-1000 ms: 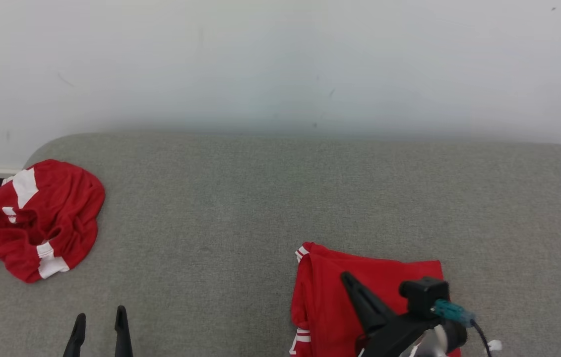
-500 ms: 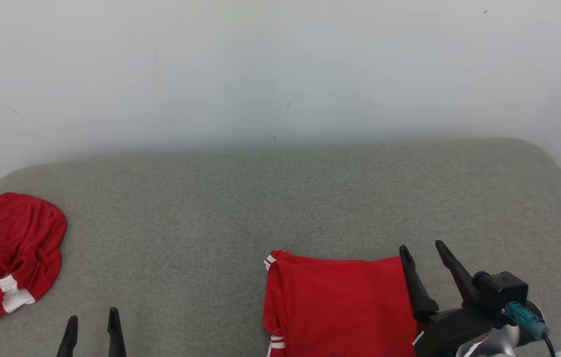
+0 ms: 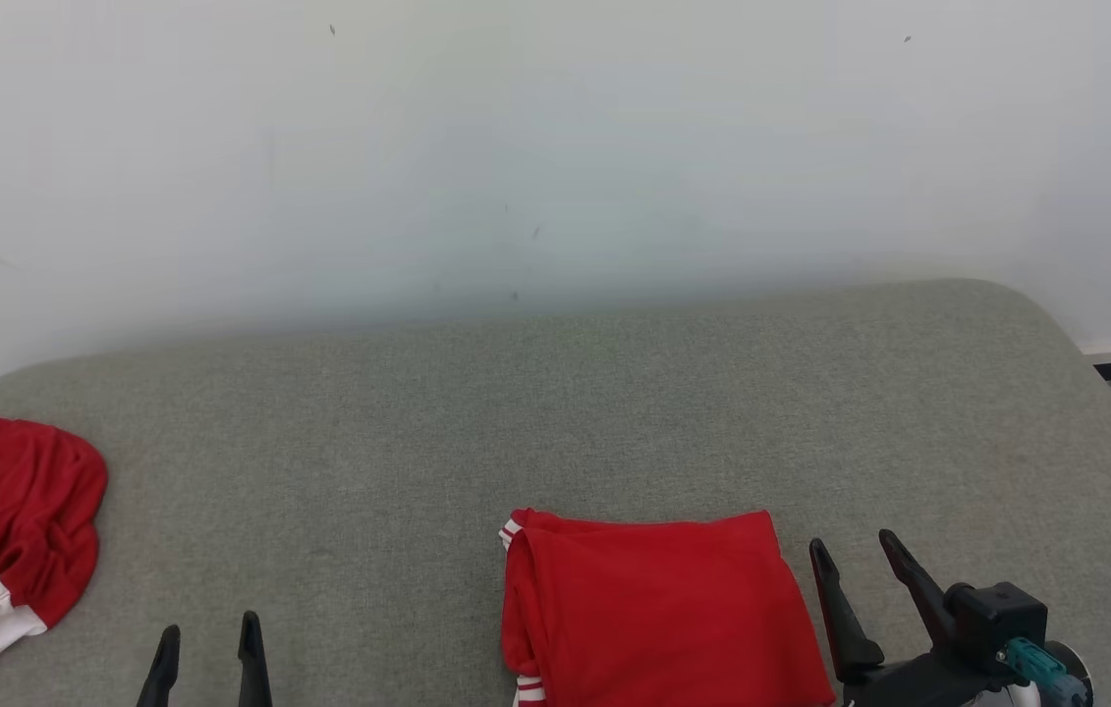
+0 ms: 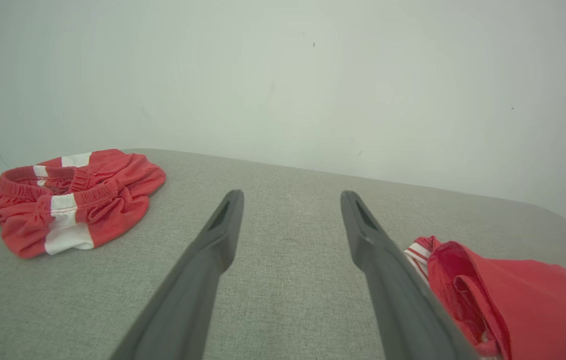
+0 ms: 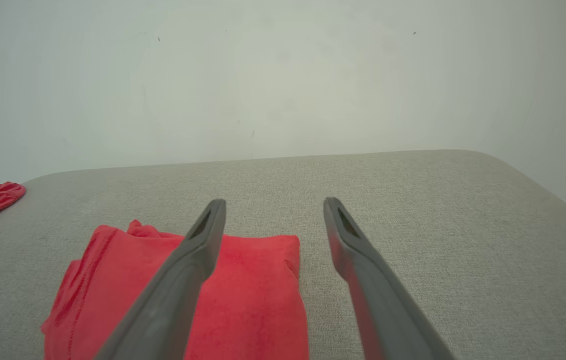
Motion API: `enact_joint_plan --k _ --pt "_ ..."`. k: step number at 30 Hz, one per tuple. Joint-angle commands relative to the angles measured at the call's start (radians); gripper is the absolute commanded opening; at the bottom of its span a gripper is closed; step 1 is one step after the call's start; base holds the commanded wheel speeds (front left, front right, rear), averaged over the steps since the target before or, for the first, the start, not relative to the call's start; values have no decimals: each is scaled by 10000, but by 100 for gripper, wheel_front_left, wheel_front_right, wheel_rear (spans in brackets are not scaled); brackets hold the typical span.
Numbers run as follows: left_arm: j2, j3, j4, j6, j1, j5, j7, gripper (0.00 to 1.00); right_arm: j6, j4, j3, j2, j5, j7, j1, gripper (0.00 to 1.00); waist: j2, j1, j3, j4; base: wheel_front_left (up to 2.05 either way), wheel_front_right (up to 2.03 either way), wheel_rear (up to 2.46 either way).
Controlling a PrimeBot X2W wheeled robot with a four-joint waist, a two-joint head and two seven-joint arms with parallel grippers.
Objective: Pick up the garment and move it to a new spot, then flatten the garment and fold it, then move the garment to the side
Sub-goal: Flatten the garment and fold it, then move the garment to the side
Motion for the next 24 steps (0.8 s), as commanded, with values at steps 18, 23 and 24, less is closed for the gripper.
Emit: enact_joint_plan --k 18,23,24 --pt "7 -141 611 61 -2 65 -7 100 -25 41 86 139 98 -208 173 100 0 0 -224 -80 0 0 0" --pt "5 -166 693 82 -115 124 -7 100 -25 13 37 181 109 -203 173 100 0 0 -185 -82 0 0 0" --pt "7 -177 710 88 -127 110 -7 100 -25 21 25 189 114 -200 179 100 0 0 -179 -81 0 0 0"
